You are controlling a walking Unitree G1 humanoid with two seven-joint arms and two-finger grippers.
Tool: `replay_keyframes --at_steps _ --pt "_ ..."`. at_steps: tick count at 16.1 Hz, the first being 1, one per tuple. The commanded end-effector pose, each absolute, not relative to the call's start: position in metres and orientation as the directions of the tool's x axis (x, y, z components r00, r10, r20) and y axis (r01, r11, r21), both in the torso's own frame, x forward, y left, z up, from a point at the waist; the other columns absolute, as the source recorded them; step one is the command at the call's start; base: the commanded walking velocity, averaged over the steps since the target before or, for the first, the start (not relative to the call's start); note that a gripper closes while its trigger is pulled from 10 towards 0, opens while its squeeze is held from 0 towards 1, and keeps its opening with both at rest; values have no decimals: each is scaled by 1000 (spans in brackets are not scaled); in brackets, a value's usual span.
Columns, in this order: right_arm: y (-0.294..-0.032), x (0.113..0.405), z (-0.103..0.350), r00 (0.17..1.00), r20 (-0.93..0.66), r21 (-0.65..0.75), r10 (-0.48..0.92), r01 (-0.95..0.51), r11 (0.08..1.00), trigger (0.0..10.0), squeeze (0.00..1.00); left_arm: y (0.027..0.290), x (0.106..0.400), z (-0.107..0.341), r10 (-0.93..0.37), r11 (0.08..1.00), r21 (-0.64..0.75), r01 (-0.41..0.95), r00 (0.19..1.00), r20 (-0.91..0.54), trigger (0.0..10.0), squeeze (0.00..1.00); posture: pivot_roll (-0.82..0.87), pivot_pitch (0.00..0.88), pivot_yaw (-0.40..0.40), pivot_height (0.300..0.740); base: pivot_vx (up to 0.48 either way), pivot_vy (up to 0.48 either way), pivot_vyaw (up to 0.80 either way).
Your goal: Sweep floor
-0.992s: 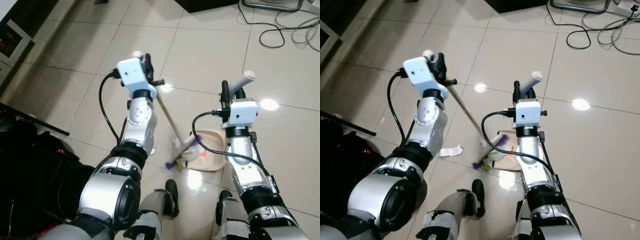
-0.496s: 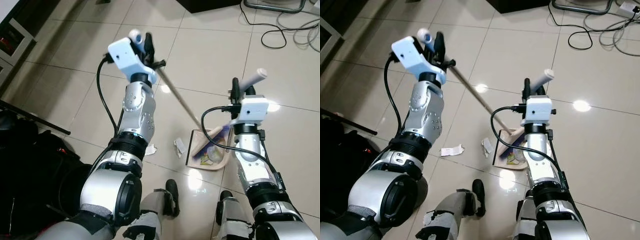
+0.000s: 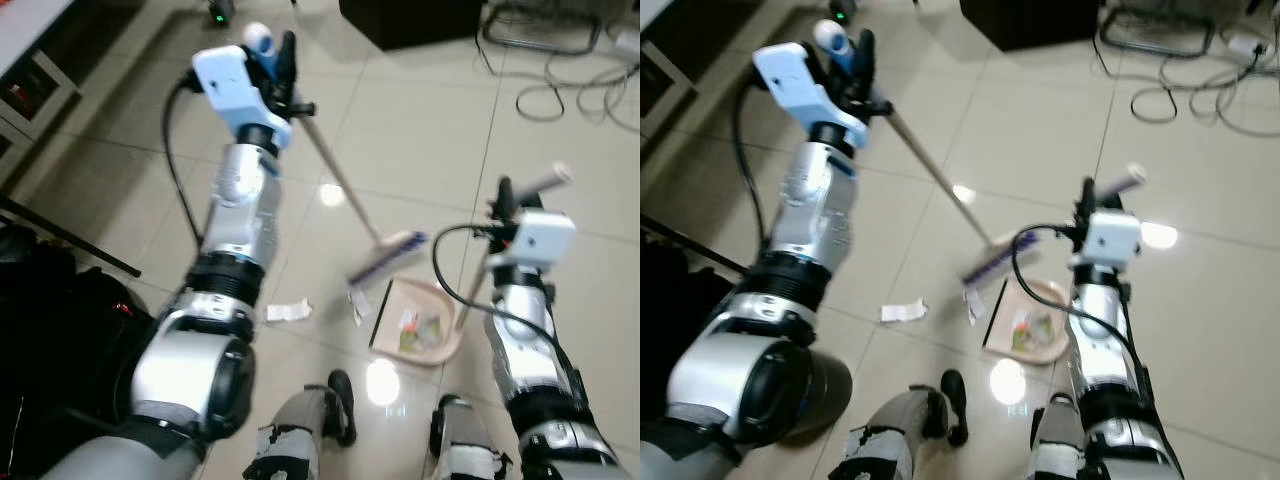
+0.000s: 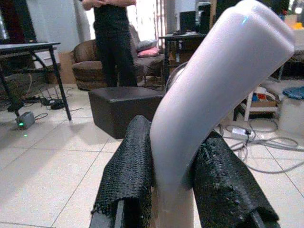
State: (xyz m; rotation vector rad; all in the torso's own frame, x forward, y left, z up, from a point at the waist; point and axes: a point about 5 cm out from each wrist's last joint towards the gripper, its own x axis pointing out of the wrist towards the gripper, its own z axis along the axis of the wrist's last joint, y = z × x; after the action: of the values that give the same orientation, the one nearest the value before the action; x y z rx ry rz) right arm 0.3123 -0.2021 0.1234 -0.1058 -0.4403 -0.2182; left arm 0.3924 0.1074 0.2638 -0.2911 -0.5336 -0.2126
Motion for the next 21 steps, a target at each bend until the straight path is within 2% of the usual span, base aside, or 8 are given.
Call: replay_keyframes --at_steps 1,3,5,7,9,12,17,21 --pt "-199 310 131 858 478 -17 -187 221 975 10000 0 120 390 272 -110 948 -188 257 818 565 10000 0 26 103 200 740 0 0 0" --pt "-207 300 134 840 496 28 -221 239 971 10000 0 145 390 269 -118 975 -93 203 824 554 10000 0 14 69 203 740 0 0 0" --pt "-211 295 141 825 515 48 -233 243 969 10000 0 156 387 260 -163 981 -3 193 836 525 10000 0 -9 48 197 740 0 0 0" --pt "-213 285 158 805 550 59 -224 230 971 10000 0 161 378 233 -236 971 64 231 875 422 10000 0 -39 31 183 740 0 0 0" --pt "-215 279 171 804 552 69 -220 219 973 10000 0 161 366 208 -288 957 61 284 899 328 10000 0 -54 19 165 740 0 0 0" --pt "-218 272 194 823 515 123 -241 207 971 10000 0 162 344 175 -302 952 117 283 930 209 10000 0 -71 0 137 740 0 0 0" --pt "-220 267 231 847 461 214 -263 181 960 10000 0 175 314 168 -250 966 106 234 951 180 10000 0 -68 0 125 740 0 0 0" --pt "-215 268 245 892 397 202 -217 146 969 10000 0 166 300 167 -279 958 104 266 949 143 10000 0 -63 0 115 740 0 0 0"
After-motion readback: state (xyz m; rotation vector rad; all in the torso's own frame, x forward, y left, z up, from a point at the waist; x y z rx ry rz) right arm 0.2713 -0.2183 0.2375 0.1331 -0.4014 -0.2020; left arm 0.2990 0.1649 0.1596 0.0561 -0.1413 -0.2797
